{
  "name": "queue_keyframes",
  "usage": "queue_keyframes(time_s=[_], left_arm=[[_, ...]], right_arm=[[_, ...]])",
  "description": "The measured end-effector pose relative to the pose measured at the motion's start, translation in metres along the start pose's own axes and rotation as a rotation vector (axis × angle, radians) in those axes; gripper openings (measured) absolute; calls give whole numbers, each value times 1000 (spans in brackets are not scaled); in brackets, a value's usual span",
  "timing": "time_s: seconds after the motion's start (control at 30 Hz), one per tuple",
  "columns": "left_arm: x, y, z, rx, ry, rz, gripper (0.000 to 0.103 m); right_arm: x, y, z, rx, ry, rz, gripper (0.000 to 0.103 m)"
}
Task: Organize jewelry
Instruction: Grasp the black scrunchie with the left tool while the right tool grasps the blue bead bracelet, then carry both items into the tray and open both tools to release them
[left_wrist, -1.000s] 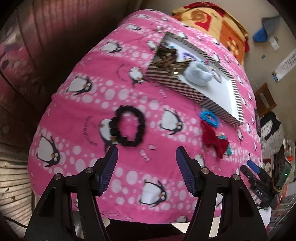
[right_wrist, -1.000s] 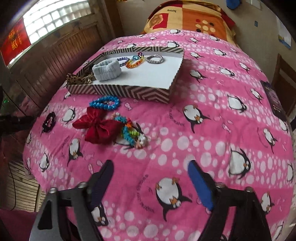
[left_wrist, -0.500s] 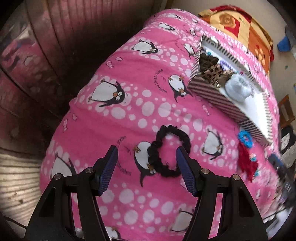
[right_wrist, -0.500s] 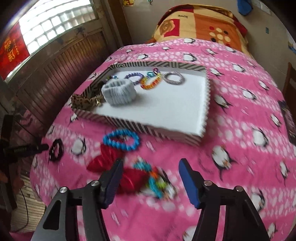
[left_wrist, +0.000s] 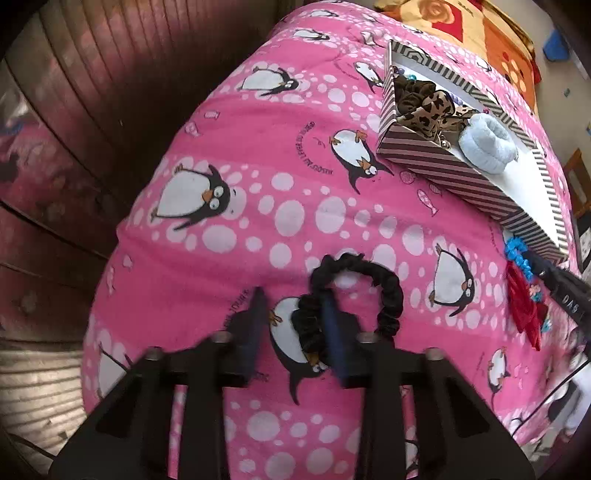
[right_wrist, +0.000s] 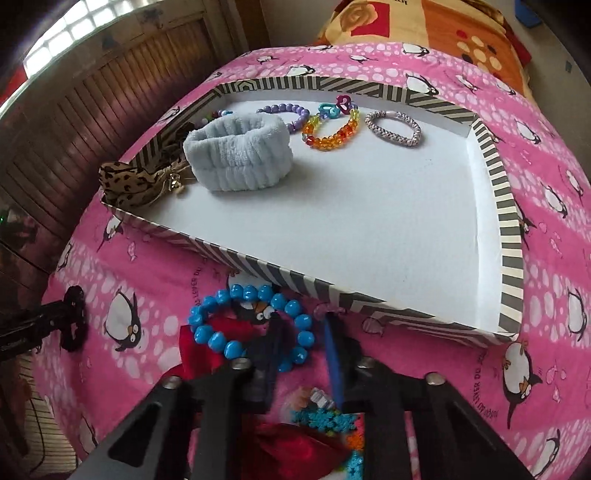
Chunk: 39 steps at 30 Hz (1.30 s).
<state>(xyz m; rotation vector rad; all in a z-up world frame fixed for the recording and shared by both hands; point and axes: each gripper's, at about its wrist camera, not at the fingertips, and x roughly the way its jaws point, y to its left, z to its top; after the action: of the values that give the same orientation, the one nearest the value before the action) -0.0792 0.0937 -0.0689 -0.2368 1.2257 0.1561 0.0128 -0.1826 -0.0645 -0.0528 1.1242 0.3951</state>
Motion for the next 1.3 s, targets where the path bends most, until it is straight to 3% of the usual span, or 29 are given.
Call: queue_keyframes(time_s=[0.03,0.17,0.4,0.7,0.9,1.3], left_arm=[[0,-1,2,-1,6,-14,9],[-11,-1,8,-26,22,-104,8],[-61,-29,23,35,-60,-204,7],[-96,-91,45,172,-139,-257,7],[-95,-140,56,278,-156,-271,7],[-53,-224,88,425,-123,-239,7]], right_arm=[[-2,-2,0,5,-4,5,8],[-29,-7,-3,18,-64,17,8],[-88,-4,-6,3,-180,31,8],[-129,-33,6,46,-278,11,8],[-125,-48,15,71,-282,-7,8],[-87,-71,37,118,-215,16,8]])
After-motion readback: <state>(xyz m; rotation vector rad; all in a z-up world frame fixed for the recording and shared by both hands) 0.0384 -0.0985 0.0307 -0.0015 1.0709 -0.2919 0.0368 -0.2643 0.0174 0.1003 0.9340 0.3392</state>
